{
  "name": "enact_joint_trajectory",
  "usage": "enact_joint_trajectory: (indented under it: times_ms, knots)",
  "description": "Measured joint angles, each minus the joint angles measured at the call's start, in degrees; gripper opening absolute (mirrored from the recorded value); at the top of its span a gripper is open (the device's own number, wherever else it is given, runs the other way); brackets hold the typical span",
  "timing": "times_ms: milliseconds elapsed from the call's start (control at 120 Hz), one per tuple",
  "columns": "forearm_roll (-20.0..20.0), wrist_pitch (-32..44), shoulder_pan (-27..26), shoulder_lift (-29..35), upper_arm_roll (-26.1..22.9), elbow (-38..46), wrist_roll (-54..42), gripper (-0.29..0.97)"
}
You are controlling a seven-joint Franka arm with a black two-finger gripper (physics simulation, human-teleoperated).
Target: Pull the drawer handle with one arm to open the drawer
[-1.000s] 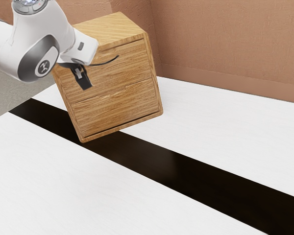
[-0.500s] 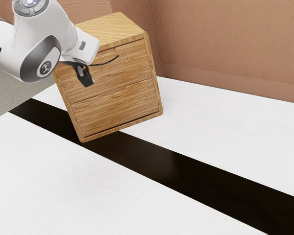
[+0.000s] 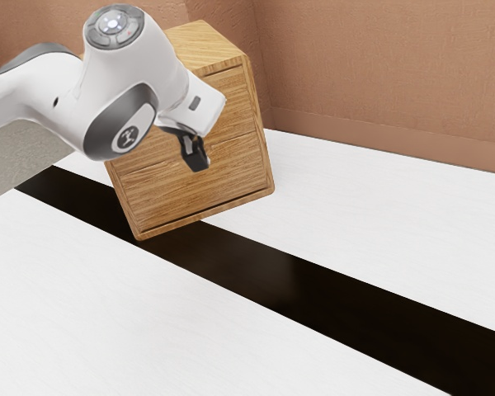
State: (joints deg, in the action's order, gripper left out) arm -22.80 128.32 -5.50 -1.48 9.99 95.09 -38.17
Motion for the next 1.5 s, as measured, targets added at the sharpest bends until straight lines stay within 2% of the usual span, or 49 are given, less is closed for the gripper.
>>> enact_joint_trajectory:
  times_ms: [158, 400, 608, 1192, 1500]
  knots:
    - [-0.06, 0.04, 0.86, -0.95, 0.11, -3.12, -0.06, 0.66]
    - [-0.26, 0.07, 6.49, -3.22, -0.20, -5.36, -0.13, 0.66]
    - [-1.20, 0.07, 4.55, -4.02, -0.20, -6.44, -0.06, 0.66]
    - [-1.00, -0.01, 6.44, -9.51, -0.32, -13.12, -0.23, 0.66]
    - [-0.67, -0.07, 7.60, -10.80, -0.18, -14.00, -0.32, 0.66]
